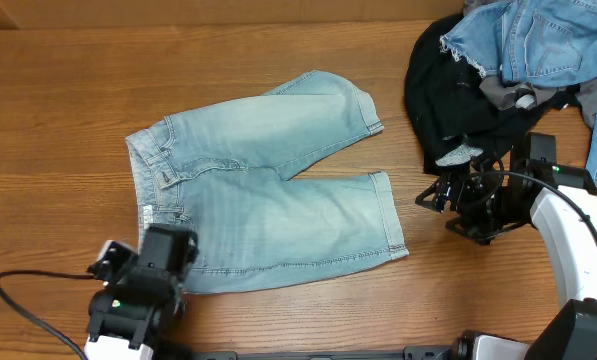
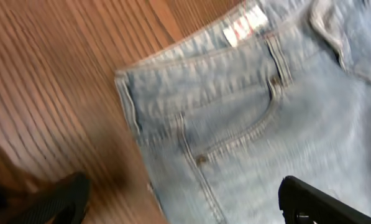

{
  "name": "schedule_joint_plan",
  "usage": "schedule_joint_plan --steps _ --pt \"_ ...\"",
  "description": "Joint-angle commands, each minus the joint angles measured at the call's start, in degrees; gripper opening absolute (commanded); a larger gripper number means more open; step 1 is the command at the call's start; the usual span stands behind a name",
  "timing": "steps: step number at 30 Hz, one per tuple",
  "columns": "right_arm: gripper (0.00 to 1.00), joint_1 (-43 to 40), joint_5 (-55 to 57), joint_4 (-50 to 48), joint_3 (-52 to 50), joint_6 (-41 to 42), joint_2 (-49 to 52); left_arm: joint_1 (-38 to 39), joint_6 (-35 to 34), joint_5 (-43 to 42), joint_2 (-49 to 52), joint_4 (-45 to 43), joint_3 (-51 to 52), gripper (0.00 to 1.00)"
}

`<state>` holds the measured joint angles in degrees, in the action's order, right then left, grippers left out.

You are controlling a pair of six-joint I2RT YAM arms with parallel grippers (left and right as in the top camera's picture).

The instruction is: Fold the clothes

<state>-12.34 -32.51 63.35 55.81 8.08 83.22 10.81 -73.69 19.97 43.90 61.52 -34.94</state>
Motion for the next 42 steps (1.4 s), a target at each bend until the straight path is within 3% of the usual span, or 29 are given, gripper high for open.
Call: schedule_joint_plan --steps 1,7,15,22,24,28,32,36,42 --pt "0.90 0.3 0.2 0.4 -0.2 -0.9 -0.2 -11.7 13.3 -2.6 1.3 -4.0 0.7 1.00" --pt "0.90 0.4 0.2 1.1 -0.2 -0.9 -0.2 -33.7 31.9 -16.7 13.1 -12.0 0.8 1.00" --pt "0.90 0.4 0.2 1.4 -0.2 -0.9 -0.2 -33.9 38.7 -20.7 31.1 -20.0 0.8 0.99" --pt "0.90 0.4 0.3 1.4 -0.2 -0.9 -0.2 -32.4 43.1 -25.4 32.9 -21.9 1.1 0.92" --pt "0.90 0.4 2.3 1.7 -0.2 -0.1 -0.2 -32.0 43.3 -25.6 32.9 -22.7 1.6 0.79" --pt "0.94 0.4 11.1 6.1 -0.4 5.9 -0.2 -32.0 43.3 -26.0 33.0 -22.8 2.0 0.35" --pt "0.97 0.4 10.3 5.7 -4.6 7.1 -0.2 -32.0 43.3 -26.1 33.0 -22.6 2.0 0.13" --pt "0.93 1.7 0.7 -2.3 -12.6 5.3 -0.2 -32.0 43.3 -26.1 33.0 -22.6 2.0 0.10" --pt "0.89 8.2 -0.4 -13.4 -15.3 5.5 1.9 -32.0 43.3 -26.0 33.0 -22.5 2.0 0.10"
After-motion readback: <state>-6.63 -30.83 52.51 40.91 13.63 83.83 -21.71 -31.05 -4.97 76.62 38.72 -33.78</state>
